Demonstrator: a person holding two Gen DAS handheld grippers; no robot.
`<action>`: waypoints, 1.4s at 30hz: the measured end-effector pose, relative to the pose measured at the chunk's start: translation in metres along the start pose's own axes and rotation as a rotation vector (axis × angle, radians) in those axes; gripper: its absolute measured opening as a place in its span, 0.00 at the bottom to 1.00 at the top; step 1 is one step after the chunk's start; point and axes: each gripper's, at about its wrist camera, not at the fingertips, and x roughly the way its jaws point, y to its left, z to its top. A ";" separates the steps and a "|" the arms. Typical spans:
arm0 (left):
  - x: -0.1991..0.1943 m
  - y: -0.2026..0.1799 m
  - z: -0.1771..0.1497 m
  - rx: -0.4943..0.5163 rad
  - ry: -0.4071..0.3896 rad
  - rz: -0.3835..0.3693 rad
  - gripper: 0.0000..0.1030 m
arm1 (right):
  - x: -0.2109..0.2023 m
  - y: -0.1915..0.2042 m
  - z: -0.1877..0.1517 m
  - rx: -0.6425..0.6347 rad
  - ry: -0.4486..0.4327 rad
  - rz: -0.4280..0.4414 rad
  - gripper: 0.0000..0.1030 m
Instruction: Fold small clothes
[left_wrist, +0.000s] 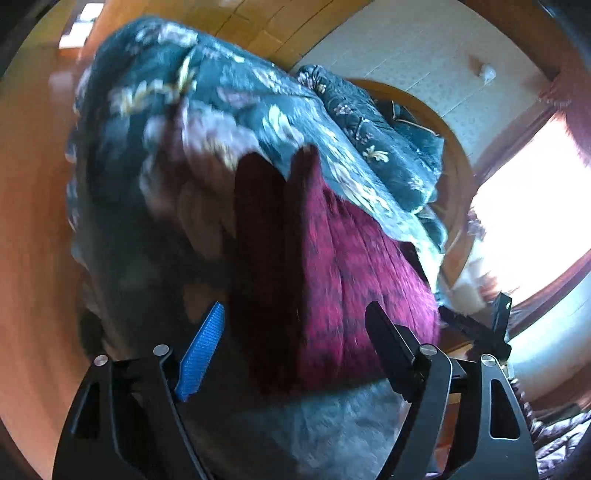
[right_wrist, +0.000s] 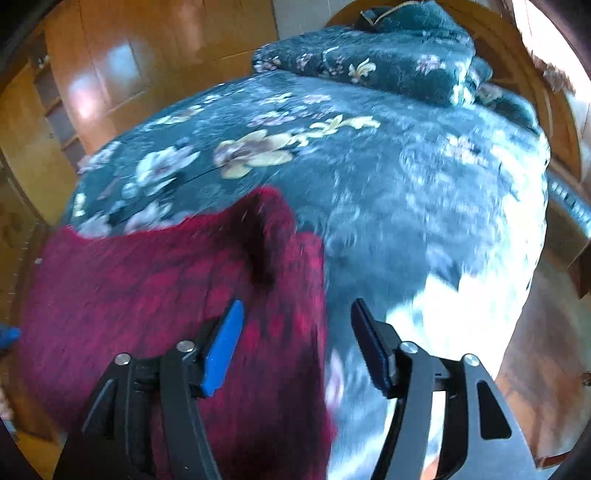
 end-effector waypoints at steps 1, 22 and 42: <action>0.005 0.001 -0.004 -0.007 0.013 -0.003 0.75 | -0.008 -0.005 -0.010 0.016 0.013 0.030 0.63; 0.028 -0.011 -0.022 -0.022 0.106 0.203 0.11 | -0.043 -0.026 -0.068 0.035 0.115 0.177 0.06; 0.049 -0.139 -0.044 0.346 -0.009 0.300 0.26 | -0.064 0.028 -0.064 -0.134 0.007 0.079 0.48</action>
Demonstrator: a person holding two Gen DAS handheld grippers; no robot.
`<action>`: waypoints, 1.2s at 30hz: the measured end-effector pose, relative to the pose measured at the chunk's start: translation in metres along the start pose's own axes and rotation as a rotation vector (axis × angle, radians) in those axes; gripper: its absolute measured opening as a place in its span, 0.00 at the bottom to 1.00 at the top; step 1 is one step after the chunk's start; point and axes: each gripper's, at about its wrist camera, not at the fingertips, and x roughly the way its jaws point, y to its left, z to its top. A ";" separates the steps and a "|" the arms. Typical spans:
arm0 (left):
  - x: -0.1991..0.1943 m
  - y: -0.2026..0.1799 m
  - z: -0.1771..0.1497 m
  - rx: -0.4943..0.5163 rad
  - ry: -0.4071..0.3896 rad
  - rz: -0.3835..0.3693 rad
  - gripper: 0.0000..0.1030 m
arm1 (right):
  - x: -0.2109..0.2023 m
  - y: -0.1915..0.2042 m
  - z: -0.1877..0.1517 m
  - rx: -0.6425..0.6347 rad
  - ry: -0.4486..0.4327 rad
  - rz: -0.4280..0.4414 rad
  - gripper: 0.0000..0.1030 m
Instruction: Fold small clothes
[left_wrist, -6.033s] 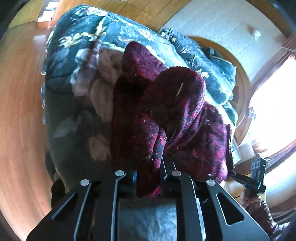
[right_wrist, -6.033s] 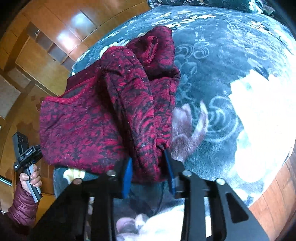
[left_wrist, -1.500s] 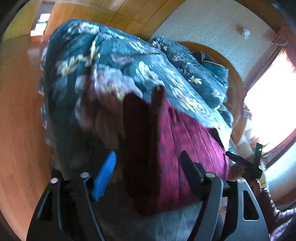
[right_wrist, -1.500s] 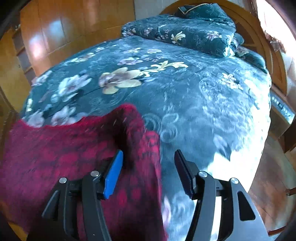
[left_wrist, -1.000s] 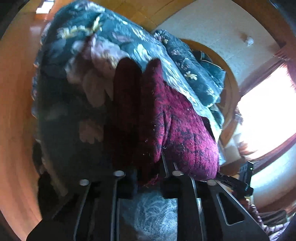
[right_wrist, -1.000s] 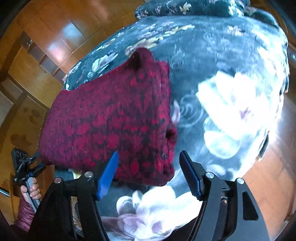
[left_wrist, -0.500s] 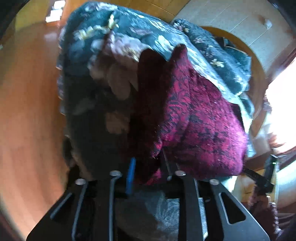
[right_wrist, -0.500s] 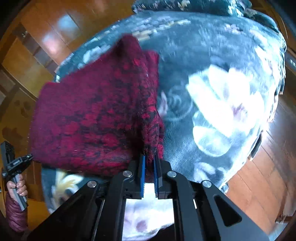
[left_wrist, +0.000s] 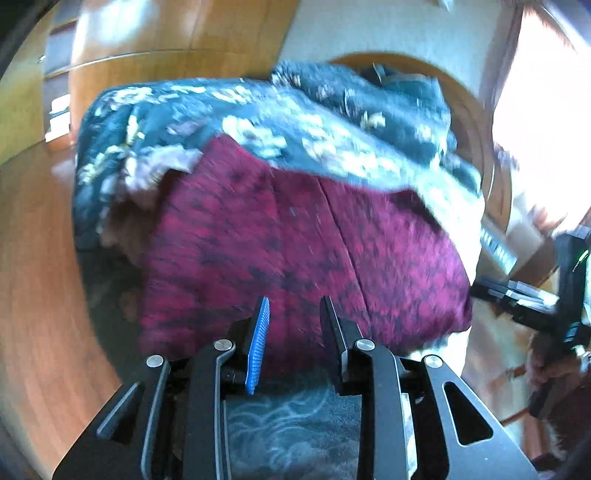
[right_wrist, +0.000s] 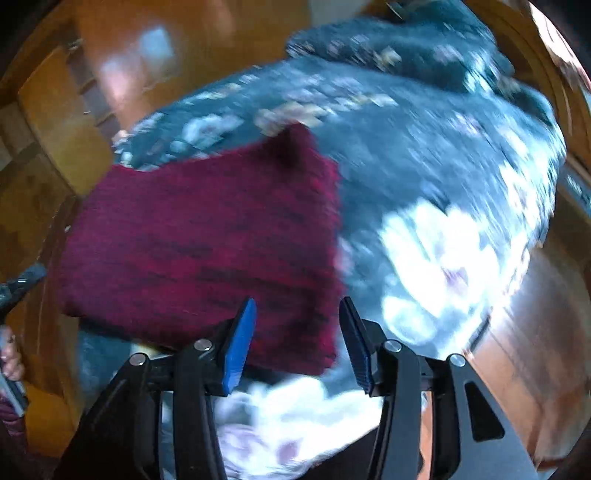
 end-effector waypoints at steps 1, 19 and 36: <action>0.006 -0.005 -0.006 0.017 0.015 0.016 0.26 | 0.002 0.016 0.003 -0.031 -0.009 0.020 0.50; 0.005 -0.017 -0.018 0.104 -0.032 0.227 0.49 | 0.075 0.049 -0.038 -0.057 0.085 0.124 0.56; -0.017 -0.019 0.005 0.141 -0.110 0.286 0.58 | 0.042 0.036 -0.008 -0.012 0.086 0.133 0.75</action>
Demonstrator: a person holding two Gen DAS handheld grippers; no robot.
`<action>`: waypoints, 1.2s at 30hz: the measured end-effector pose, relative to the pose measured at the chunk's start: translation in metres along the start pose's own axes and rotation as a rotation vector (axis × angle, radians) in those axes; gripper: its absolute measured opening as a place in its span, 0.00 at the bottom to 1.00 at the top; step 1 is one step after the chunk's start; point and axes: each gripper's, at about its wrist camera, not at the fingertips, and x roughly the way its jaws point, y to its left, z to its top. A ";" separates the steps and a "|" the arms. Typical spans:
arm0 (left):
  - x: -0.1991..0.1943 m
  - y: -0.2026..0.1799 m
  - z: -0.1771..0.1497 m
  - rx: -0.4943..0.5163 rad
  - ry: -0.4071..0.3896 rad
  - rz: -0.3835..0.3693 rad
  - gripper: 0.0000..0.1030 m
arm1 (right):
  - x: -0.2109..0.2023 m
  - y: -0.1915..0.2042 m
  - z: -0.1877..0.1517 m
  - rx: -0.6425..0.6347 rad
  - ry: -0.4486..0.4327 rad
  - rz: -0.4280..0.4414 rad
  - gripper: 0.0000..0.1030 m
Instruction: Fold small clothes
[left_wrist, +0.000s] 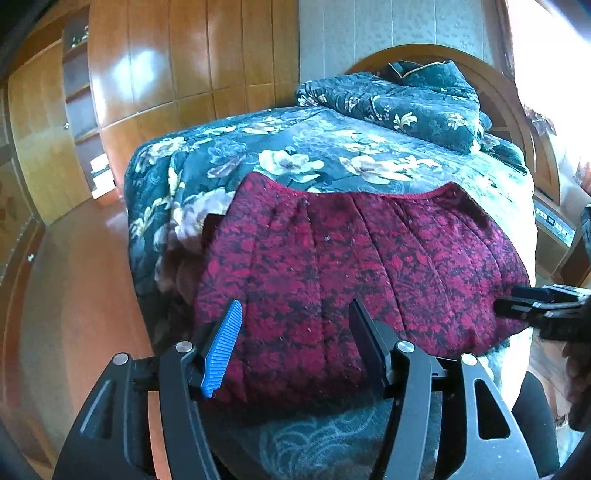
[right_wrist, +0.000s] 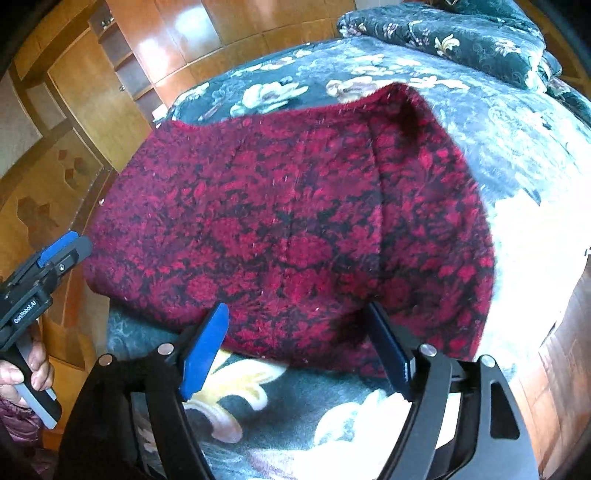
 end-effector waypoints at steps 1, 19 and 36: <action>0.001 0.001 0.002 0.002 -0.001 0.004 0.58 | -0.004 -0.002 0.004 0.007 -0.015 -0.004 0.75; 0.057 0.107 0.067 -0.259 0.065 -0.250 0.95 | 0.019 -0.020 0.012 0.050 -0.011 -0.036 0.86; 0.166 0.117 0.101 -0.401 0.225 -0.239 0.11 | 0.027 -0.018 0.006 0.008 -0.016 -0.046 0.89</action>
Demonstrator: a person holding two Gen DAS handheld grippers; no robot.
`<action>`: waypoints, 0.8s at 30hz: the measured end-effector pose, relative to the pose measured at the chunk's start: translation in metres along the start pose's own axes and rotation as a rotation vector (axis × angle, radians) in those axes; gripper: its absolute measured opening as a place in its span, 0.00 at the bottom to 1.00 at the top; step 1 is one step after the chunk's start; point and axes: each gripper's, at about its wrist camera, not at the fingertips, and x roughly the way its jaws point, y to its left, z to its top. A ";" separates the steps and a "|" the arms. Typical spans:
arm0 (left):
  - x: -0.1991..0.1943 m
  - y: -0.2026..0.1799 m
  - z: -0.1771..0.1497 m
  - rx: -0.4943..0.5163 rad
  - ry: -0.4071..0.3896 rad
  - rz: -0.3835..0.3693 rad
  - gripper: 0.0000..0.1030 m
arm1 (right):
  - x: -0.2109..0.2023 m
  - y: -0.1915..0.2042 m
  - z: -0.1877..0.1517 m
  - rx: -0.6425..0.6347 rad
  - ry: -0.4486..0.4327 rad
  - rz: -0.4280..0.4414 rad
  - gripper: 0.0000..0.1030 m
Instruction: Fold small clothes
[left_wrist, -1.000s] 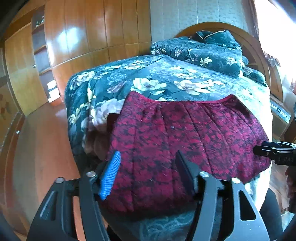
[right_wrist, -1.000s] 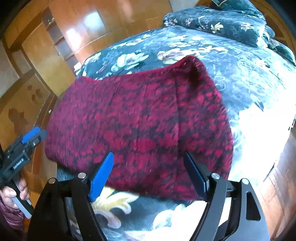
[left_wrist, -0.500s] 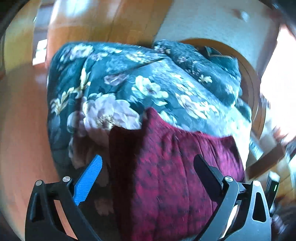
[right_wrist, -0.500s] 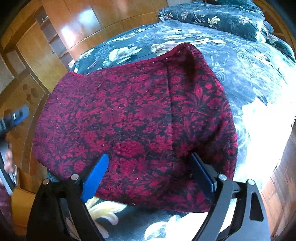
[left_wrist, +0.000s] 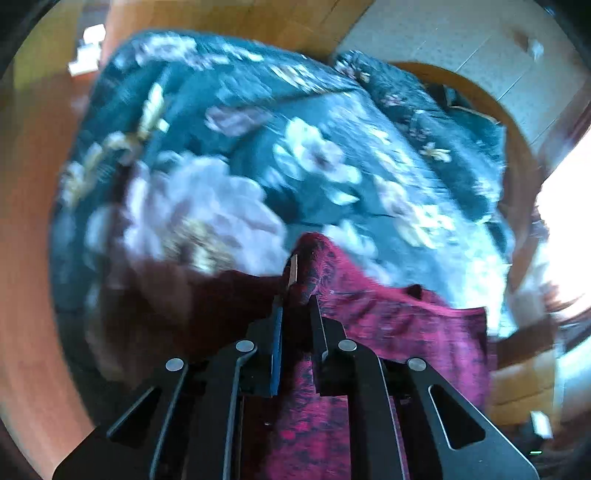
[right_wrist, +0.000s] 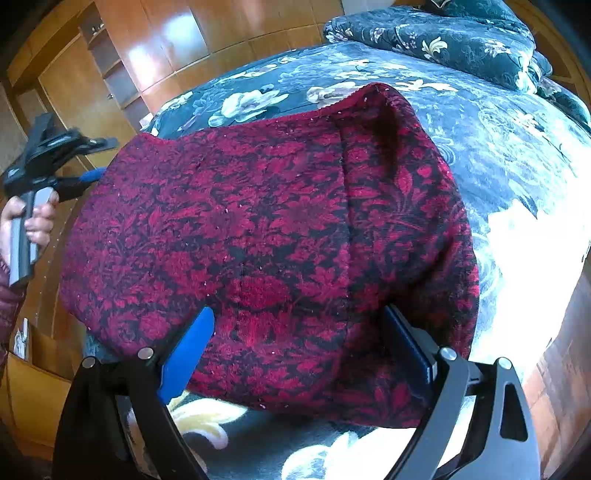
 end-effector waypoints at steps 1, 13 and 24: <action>0.007 0.003 -0.004 0.000 0.009 0.063 0.11 | 0.000 0.000 0.000 0.000 -0.001 0.001 0.89; -0.019 -0.010 -0.024 0.011 -0.142 0.252 0.24 | -0.027 -0.005 0.015 0.016 -0.015 0.062 0.86; -0.047 -0.055 -0.092 0.188 -0.212 0.249 0.24 | 0.011 -0.069 0.126 0.226 -0.082 -0.128 0.57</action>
